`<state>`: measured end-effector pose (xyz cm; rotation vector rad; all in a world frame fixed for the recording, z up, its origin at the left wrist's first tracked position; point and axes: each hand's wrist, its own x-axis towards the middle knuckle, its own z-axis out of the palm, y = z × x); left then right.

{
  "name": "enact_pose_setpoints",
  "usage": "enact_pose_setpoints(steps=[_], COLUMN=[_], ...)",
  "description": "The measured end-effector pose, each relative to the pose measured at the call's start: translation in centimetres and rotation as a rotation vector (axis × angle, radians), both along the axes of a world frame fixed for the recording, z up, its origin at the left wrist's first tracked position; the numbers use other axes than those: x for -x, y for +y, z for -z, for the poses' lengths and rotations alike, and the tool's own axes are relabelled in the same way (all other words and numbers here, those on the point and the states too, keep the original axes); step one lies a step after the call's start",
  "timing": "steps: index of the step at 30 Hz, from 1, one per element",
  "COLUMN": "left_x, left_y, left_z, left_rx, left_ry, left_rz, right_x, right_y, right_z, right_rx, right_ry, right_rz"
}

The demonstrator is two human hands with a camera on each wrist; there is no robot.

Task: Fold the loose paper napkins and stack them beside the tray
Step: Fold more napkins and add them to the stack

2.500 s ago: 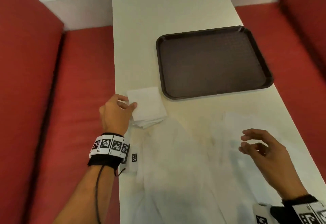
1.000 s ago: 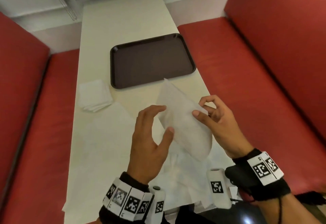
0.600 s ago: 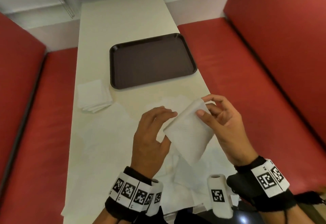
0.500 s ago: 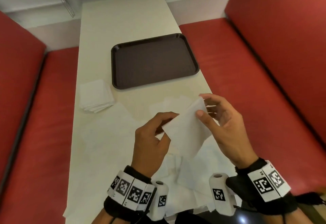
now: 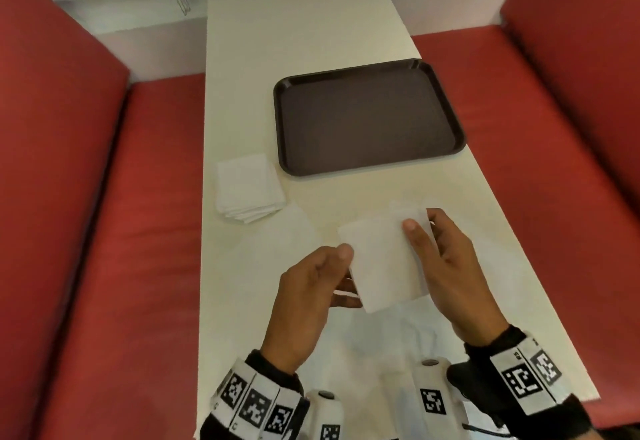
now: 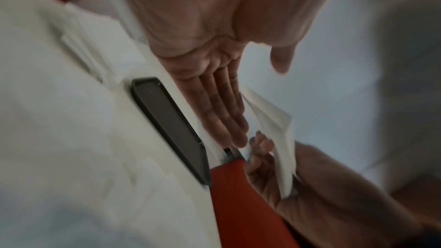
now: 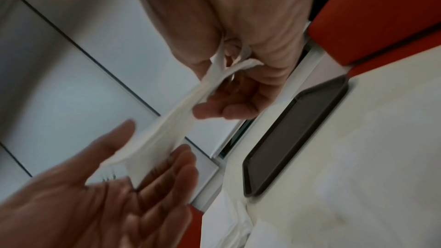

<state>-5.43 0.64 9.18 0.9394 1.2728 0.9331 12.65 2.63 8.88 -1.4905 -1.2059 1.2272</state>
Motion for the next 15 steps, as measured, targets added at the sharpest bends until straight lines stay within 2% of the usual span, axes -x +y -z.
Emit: enact_pose_setpoints(steps=[3,7,11,15], left_x=[3.2,9.1,14.7,17.6], left_y=[1.5,6.9,13.5,17.4], left_z=[1.2,2.7,3.8,5.0], left_rx=[-0.057,-0.052,-0.055,-0.07], left_ry=[0.158,0.244,0.436,0.671], left_rz=[0.018,-0.077,-0.092,-0.057], right_x=[3.0,5.1,4.6,2.5], right_y=[1.5,3.3,3.8,3.0], right_z=[0.9,1.6,2.6,3.4], right_rx=[0.012,0.043,0.082,0.13], right_ry=[0.003,0.026,-0.056,-0.151], right_rz=[-0.026,0.025,0.114,0.205])
